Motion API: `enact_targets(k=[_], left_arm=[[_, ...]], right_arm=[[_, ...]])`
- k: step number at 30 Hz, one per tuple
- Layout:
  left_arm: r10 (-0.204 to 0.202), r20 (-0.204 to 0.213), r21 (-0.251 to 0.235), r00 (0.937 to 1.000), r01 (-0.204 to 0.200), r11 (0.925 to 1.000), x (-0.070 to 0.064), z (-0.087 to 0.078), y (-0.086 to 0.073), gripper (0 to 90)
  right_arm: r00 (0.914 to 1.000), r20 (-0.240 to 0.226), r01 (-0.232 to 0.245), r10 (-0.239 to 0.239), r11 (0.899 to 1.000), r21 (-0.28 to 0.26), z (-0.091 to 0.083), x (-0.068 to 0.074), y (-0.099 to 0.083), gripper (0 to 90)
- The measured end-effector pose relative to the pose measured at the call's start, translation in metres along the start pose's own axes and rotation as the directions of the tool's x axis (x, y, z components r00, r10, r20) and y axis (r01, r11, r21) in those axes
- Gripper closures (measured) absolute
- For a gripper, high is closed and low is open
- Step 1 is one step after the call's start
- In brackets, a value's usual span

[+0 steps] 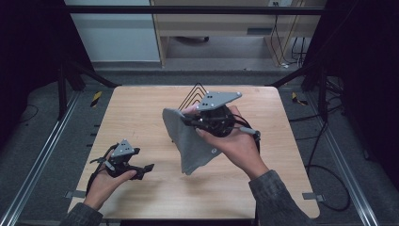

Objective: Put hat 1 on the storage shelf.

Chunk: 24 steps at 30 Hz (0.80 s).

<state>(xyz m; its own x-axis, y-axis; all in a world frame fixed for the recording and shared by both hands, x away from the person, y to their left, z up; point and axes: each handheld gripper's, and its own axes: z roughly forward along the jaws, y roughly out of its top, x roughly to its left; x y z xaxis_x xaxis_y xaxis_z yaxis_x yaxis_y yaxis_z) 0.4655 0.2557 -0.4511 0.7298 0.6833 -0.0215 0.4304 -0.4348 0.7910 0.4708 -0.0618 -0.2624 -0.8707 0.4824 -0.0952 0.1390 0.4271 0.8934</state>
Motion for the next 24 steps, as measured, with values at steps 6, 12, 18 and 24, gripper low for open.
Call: enact_targets(k=[6,12,18,24], left_arm=[[0.006,0.004,0.000,1.0000,-0.006,1.0000,-0.002,0.002,0.001,11.8],[0.011,0.011,-0.003,0.9999,-0.011,0.9999,-0.004,0.003,0.002,13.4],[0.014,0.025,-0.024,0.9996,-0.013,0.9996,-0.005,0.002,0.006,18.4],[0.016,0.031,-0.069,0.9994,-0.014,0.9975,0.000,-0.003,0.021,22.4]], right_arm=[[0.9999,-0.007,0.008,-0.008,1.000,0.002,0.011,0.002,0.008,86.3],[0.9998,-0.017,0.010,-0.010,1.000,0.000,0.018,0.004,0.017,86.3],[0.9995,-0.024,0.022,-0.022,1.000,-0.005,0.023,0.009,0.024,86.2],[0.9988,-0.039,0.030,-0.030,1.000,-0.006,0.028,0.015,0.031,86.2]])
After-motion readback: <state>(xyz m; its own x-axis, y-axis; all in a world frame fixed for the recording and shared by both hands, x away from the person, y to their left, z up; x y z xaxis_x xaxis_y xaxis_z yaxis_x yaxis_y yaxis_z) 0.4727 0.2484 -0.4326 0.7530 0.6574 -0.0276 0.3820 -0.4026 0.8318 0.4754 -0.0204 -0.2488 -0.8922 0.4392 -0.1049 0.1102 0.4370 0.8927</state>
